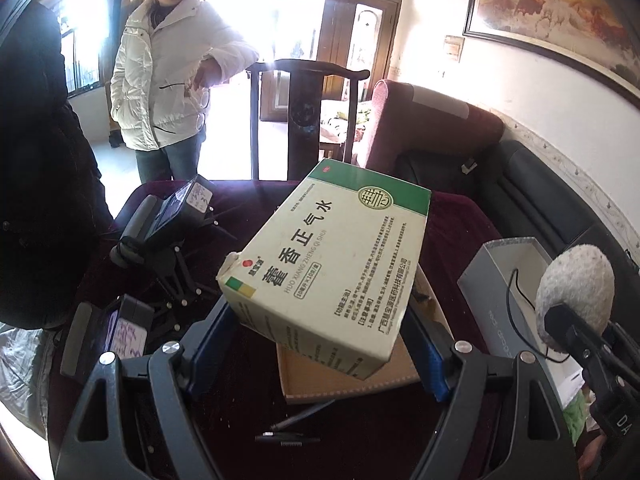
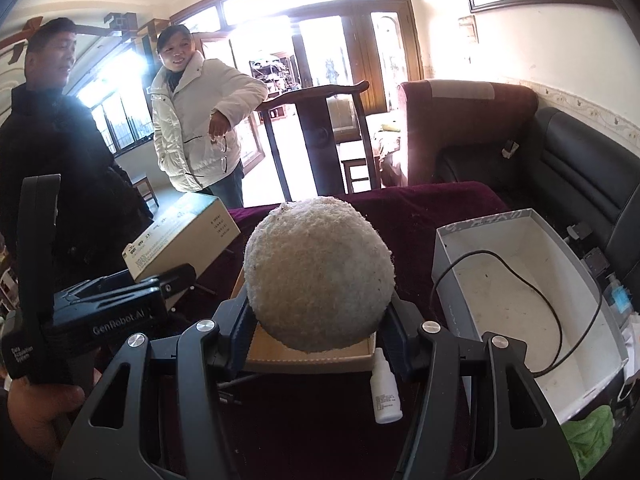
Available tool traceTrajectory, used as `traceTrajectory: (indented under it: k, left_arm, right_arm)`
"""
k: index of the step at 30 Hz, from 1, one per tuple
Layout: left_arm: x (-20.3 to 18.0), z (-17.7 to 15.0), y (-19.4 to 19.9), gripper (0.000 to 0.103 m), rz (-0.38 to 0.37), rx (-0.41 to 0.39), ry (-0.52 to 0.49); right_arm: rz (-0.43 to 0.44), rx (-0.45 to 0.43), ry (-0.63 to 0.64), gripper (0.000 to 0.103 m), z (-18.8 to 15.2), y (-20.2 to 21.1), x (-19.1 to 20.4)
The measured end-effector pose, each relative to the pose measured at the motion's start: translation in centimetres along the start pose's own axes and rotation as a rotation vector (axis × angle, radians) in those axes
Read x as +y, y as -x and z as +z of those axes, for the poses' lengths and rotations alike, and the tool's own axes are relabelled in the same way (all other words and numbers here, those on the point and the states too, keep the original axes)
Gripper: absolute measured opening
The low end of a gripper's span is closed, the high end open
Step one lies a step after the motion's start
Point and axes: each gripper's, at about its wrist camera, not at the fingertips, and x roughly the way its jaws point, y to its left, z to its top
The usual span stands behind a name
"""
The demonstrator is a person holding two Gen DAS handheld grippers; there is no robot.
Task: Organize objects
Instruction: 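Carry the medicine box and white ball over the tray with both tools, then open both tools to drop the box and ball into the tray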
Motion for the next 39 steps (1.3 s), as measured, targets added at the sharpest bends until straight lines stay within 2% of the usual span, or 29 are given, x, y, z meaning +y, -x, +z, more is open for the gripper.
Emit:
traceTrajectory:
  k: [5,10,19,28,31,32,33,34,39]
  left_arm:
    - [0.3,1.7,-2.5,0.08,0.006,0.023,-0.012]
    - [0.4,2.5,-5.5,0.081,-0.01,0.08,0.005]
    - [0.4,2.2,-11.1,0.081,-0.024,0.194,0.009]
    - [-0.8,2.7,-13.5,0.083,-0.003,0.212,-0.053]
    - [-1.1,3.1,-13.6,0.086,-0.029,0.207,-0.072]
    - [-1.1,3.2,-13.6,0.089,-0.032,0.195,-0.076]
    - [-1.1,3.3,-13.5,0.092,-0.031,0.185,-0.08]
    - [-1.1,3.3,-13.4,0.102,-0.02,0.176,-0.084]
    - [-1.1,3.1,-12.7,0.103,0.008,0.149,-0.083]
  right_arm:
    - [0.008,0.034,-0.011,0.055,1.0,-2.7,0.0]
    - [0.024,0.094,-0.022,0.056,1.5,-6.0,0.0]
    - [0.033,0.236,-0.024,0.056,-0.3,-12.7,-1.0]
    - [0.033,0.29,-0.009,0.057,-1.2,-16.3,-0.9]
    - [0.035,0.3,0.007,0.064,-1.3,-17.1,-0.7]
    - [0.037,0.298,0.011,0.07,-1.3,-17.2,-0.7]
    - [0.039,0.293,0.014,0.082,-1.3,-17.2,-0.6]
    - [0.041,0.283,0.017,0.085,-1.3,-17.1,-0.6]
    - [0.04,0.282,0.044,0.087,-1.8,-16.7,-0.4]
